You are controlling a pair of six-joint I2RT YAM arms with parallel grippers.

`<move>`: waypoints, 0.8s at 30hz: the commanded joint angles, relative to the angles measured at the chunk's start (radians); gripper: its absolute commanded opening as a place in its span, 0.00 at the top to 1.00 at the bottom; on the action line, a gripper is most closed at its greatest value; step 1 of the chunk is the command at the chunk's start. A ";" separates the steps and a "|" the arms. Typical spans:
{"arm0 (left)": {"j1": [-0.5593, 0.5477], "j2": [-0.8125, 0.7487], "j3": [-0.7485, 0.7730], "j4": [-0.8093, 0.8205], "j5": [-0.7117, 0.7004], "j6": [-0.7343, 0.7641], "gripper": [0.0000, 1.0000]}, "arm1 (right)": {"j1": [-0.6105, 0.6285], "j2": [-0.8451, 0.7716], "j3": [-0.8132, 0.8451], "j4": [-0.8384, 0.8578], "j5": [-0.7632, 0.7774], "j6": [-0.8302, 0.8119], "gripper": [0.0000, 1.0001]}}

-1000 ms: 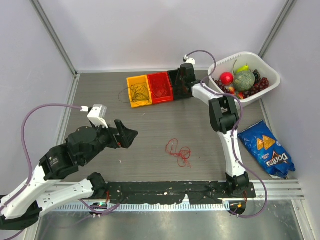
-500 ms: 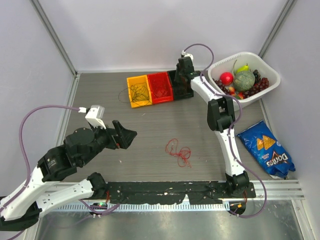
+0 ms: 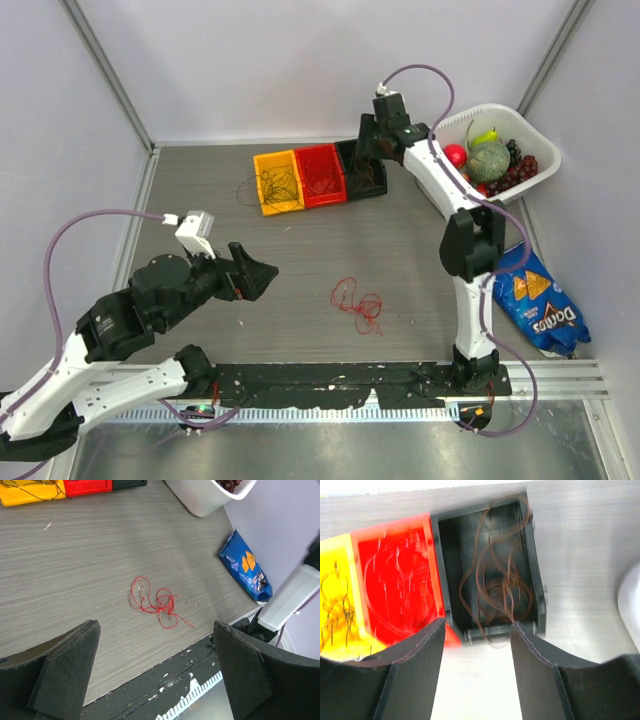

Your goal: Untangle the cables

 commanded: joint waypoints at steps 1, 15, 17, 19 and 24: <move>0.001 0.076 -0.028 0.037 0.082 -0.014 0.00 | 0.012 -0.332 -0.346 0.068 -0.094 0.024 0.40; 0.001 0.690 -0.206 0.551 0.292 -0.060 0.20 | 0.205 -1.095 -1.367 0.164 -0.204 0.244 0.45; 0.001 0.793 -0.188 0.588 0.298 -0.073 0.23 | 0.205 -1.161 -1.457 0.161 -0.252 0.281 0.45; 0.001 0.886 -0.154 0.588 0.294 -0.091 0.29 | 0.206 -1.215 -1.521 0.179 -0.303 0.315 0.46; -0.001 1.009 -0.126 0.631 0.286 -0.163 0.45 | 0.207 -1.282 -1.620 0.262 -0.401 0.347 0.51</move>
